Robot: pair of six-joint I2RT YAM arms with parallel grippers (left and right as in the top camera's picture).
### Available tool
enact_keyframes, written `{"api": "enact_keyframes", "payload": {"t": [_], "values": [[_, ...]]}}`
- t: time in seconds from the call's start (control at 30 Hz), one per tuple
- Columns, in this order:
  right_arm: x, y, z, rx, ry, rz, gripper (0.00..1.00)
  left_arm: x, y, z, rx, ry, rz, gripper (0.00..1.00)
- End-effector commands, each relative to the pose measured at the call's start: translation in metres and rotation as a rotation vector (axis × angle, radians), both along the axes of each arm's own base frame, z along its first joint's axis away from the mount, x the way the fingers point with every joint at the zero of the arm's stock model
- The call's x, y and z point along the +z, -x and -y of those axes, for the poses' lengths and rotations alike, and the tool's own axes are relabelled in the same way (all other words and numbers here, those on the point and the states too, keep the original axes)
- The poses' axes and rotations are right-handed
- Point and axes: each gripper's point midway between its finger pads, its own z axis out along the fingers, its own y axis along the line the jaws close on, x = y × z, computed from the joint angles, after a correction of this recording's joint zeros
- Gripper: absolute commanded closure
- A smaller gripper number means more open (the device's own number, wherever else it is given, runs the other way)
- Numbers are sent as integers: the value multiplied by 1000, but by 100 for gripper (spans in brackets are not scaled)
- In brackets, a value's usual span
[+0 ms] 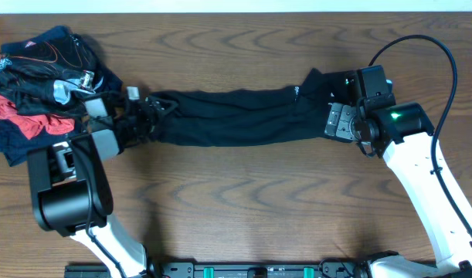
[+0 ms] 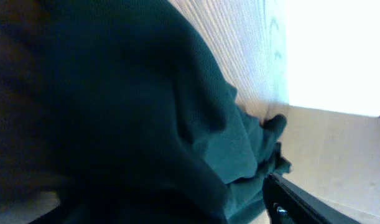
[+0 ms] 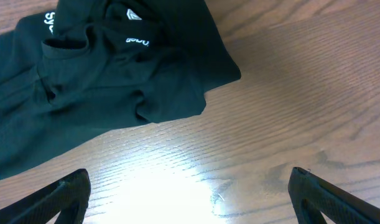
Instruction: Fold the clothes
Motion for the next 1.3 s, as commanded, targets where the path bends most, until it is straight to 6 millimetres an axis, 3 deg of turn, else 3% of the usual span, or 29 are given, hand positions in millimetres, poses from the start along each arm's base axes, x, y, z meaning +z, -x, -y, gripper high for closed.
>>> {"api": "enact_keyframes", "payload": {"t": [0.0,0.03,0.07,0.23,0.57,0.8,1.03,1.27], "values": [[11,-1,-6,23,-23,30,1,-28,10,11,-7,-16,-90,48],[10,-1,-7,25,-28,27,1,-27,9,11,-8,-16,-88,67],[10,0,-7,25,-28,25,1,-28,8,10,0,-13,-94,94],[9,1,-11,40,-43,16,1,-28,6,-4,48,-2,-108,94],[8,2,-14,49,-64,10,1,-27,9,-53,164,30,-124,94],[8,1,-15,50,-67,11,1,-28,14,-71,200,39,-133,94],[8,1,-16,51,-71,10,1,-20,12,-64,174,31,-109,94],[8,1,-17,65,-74,10,1,28,0,-33,91,-32,24,94]]}}
